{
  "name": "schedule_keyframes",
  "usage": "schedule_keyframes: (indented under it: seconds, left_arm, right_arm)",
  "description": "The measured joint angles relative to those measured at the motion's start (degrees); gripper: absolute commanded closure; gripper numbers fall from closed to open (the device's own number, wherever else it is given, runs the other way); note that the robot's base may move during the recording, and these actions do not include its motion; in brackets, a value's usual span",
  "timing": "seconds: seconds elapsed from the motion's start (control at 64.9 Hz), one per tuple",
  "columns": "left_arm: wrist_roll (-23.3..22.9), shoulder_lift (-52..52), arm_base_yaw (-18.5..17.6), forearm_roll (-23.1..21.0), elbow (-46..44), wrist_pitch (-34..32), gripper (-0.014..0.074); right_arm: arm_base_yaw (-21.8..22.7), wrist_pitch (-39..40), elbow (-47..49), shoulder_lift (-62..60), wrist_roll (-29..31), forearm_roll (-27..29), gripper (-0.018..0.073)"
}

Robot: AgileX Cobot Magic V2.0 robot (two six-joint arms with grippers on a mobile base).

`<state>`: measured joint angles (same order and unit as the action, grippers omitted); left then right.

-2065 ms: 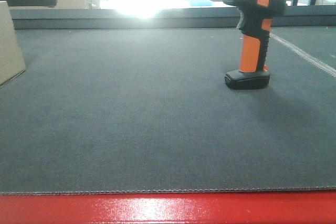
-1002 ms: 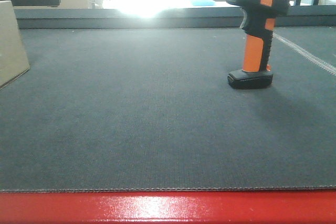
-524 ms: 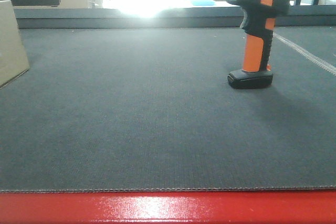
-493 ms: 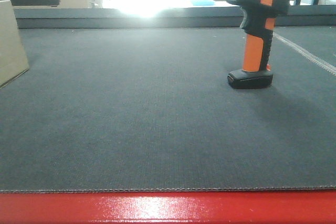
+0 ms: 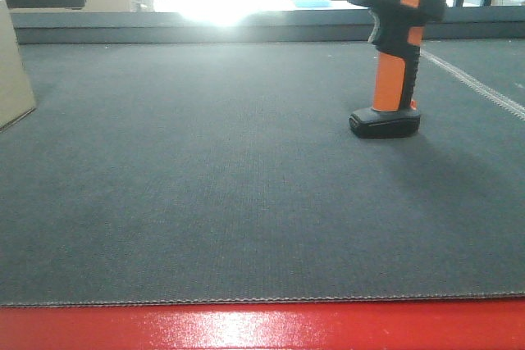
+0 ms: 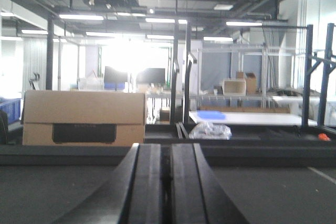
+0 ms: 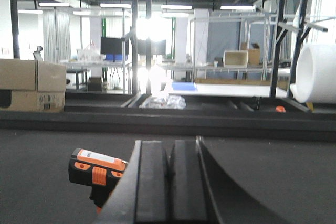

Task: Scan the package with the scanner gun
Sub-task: 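Approach the table and align both grippers with box and scanner, then close the left gripper on the tan cardboard box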

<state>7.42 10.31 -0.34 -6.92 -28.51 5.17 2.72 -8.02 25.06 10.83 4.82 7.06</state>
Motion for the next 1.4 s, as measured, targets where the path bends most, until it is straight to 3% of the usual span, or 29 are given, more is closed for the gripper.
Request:
schedule_keyframes:
  seconds: [0.123,0.247,0.416,0.647,0.786,0.894,1.048,1.187,1.402]
  left_arm:
    - [0.00,7.78,0.00,0.00,-7.29,4.40,0.0158]
    - [0.00,15.00,0.00,0.00,-12.30,7.18,0.0020]
    - [-0.11,25.15,0.00,-1.40,-18.18,15.24,-0.0005]
    - [-0.11,40.63,0.60,-2.12,-33.99,34.87,-0.0003]
    - [-0.11,51.56,3.92,-2.12,-45.99,46.97,-0.0003]
    - [0.61,58.92,7.89,-2.12,-53.77,52.48,-0.0003]
    - [3.07,68.27,11.98,-0.68,-62.95,57.86,-0.0003]
    - [3.62,75.81,12.46,3.15,-68.28,59.33,-0.0003]
    - [4.42,84.41,12.46,5.65,-70.26,59.72,-0.0003]
  right_arm:
    - [0.00,-0.51,3.93,6.85,0.00,0.00,0.0291]
    - [0.00,-0.61,5.73,13.15,0.00,0.00,-0.0016]
    - [0.00,-0.63,6.00,20.94,0.00,0.00,-0.0001]
    - [-0.05,1.40,6.00,25.83,0.00,0.00,-0.0001]
    - [-1.69,2.42,6.00,25.96,0.00,0.00,-0.0001]
    - [-3.64,2.44,6.00,25.96,0.00,0.00,-0.0001]
    - [-5.14,2.54,6.00,25.96,0.00,0.00,-0.0001]
    - [-5.18,2.65,6.00,25.96,-0.11,0.00,-0.0001]
    - [-5.18,2.65,6.00,25.96,-0.11,0.00,-0.0001]
